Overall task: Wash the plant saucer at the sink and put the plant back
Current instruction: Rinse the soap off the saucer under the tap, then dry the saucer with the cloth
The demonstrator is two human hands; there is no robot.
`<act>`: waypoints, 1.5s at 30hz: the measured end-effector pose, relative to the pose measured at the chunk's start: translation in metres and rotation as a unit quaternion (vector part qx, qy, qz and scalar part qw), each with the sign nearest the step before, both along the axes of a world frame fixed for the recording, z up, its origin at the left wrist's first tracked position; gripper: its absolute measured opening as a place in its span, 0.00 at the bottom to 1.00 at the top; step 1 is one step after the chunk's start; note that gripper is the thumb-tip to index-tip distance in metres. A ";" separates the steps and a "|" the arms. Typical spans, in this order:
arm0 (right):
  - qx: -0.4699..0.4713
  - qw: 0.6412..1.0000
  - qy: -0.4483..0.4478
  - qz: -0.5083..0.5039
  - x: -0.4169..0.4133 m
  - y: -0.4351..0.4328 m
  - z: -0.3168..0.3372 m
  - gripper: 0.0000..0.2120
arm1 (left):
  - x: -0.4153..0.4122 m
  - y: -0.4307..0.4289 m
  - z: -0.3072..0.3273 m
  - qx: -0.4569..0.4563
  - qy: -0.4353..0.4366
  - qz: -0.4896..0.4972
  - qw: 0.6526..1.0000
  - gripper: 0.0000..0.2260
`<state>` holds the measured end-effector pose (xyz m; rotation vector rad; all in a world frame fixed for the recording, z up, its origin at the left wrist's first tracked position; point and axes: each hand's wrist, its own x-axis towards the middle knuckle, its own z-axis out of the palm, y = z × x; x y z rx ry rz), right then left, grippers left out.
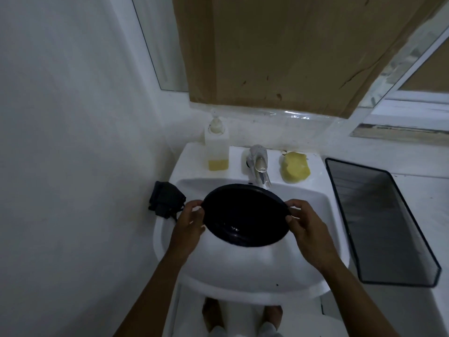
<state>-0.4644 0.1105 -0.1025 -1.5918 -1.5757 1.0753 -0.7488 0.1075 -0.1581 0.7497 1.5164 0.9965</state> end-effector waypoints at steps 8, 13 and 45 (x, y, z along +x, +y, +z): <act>0.081 0.995 -0.001 -0.054 -0.011 -0.002 -0.007 0.15 | 0.001 -0.001 0.009 0.129 0.082 -0.016 0.988 0.13; 0.092 0.994 0.003 -0.061 -0.010 -0.002 -0.008 0.15 | 0.000 -0.003 0.009 0.156 0.108 -0.021 0.982 0.13; -0.105 0.952 -0.135 0.253 -0.237 0.102 -0.007 0.15 | -0.041 -0.070 0.003 -0.051 0.150 0.035 0.987 0.19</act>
